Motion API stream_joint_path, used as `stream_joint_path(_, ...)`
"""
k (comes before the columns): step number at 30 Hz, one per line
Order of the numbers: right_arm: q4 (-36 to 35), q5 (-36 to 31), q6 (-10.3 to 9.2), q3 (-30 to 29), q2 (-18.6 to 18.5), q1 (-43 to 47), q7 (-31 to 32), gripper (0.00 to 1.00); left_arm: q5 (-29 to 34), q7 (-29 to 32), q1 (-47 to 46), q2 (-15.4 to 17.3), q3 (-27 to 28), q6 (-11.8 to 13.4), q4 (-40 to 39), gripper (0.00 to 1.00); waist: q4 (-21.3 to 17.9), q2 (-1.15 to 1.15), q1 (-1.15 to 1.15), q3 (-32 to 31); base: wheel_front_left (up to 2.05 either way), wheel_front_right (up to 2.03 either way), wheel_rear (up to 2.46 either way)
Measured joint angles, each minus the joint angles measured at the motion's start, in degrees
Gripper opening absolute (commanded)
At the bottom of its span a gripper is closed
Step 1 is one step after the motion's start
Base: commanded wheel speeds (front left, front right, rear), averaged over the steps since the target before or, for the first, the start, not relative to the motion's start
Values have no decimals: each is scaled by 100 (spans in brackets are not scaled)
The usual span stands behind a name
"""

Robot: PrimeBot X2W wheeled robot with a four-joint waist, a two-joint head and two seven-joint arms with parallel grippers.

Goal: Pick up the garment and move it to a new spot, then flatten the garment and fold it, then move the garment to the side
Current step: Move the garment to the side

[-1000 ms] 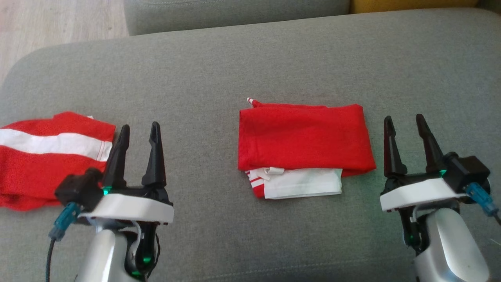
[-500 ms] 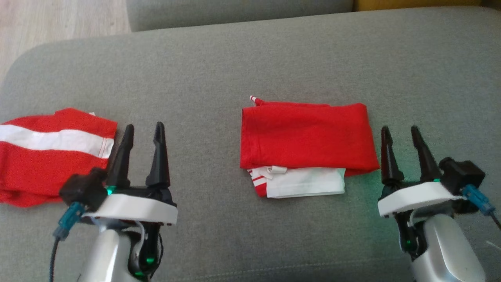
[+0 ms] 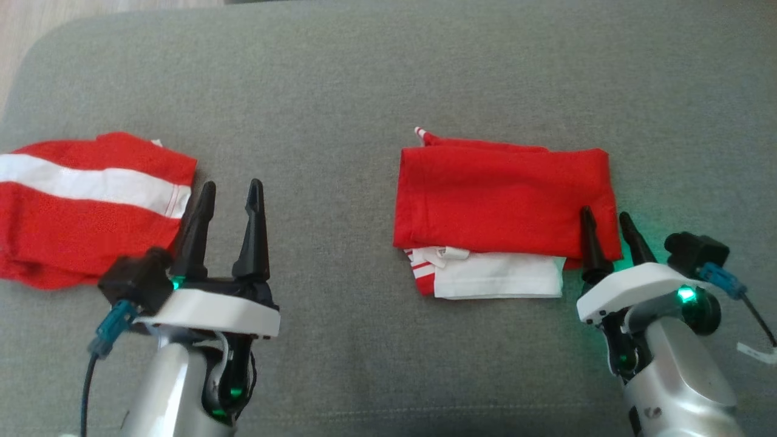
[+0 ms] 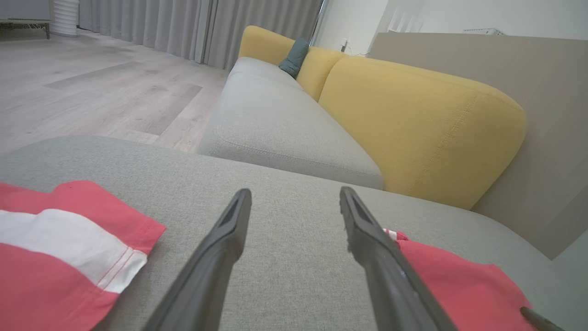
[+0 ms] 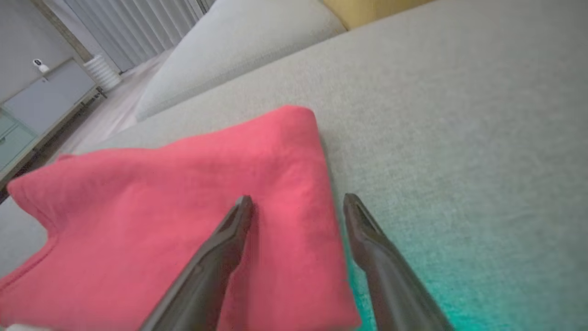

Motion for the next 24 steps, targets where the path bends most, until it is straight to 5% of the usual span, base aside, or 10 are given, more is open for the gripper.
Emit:
stream_joint_path(8,777,10,1,129,-16,-494,-35,100,1,0,-103,-1,7,0,9,100,97,0,0,171,0,0,0)
stream_joint_path(9,843,-22,0,187,-21,-570,-67,42,1,0,-134,-1,8,0,9,100,89,0,0,182,0,0,0)
stream_joint_path(10,904,-81,1,225,-20,-634,-98,0,1,0,-153,-1,10,0,9,100,75,0,0,188,0,0,0)
stream_joint_path(18,842,-1416,1,248,-108,-949,-270,0,104,0,-162,0,51,-24,11,100,-231,0,0,197,0,0,0)
stream_joint_path(24,455,-1909,1,245,-1126,-1433,-124,0,142,0,-328,-1,49,-76,12,100,-535,0,0,283,0,0,0)
